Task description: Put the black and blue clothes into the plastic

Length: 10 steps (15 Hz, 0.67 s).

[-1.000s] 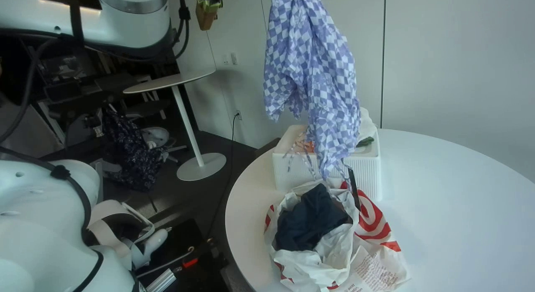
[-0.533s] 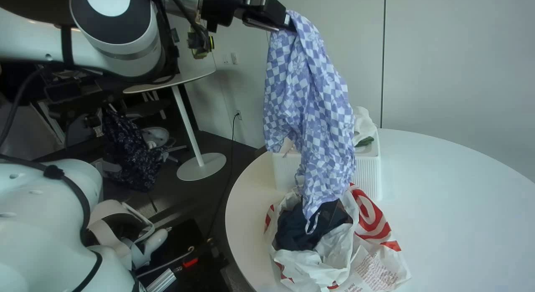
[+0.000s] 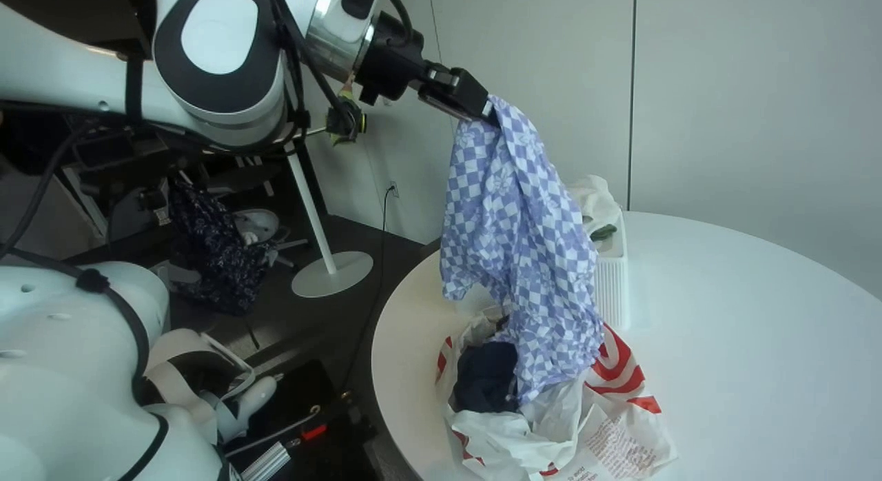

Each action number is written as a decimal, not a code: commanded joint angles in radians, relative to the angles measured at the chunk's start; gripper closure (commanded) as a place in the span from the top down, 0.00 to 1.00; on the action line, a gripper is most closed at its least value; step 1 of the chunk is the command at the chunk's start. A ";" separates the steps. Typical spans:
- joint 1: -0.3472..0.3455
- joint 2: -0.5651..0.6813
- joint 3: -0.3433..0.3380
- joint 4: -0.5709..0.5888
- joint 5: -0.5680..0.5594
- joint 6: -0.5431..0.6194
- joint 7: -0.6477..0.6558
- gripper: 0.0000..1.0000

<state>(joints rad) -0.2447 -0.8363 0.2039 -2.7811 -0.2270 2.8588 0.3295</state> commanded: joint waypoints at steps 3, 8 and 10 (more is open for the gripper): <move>0.003 0.126 0.023 -0.004 0.025 -0.007 -0.042 0.01; 0.098 0.215 -0.021 -0.004 0.047 -0.108 -0.105 0.01; 0.144 0.246 -0.036 -0.003 0.064 -0.109 -0.129 0.01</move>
<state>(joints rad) -0.1799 -0.6198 0.2049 -2.7856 -0.2067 2.7553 0.2610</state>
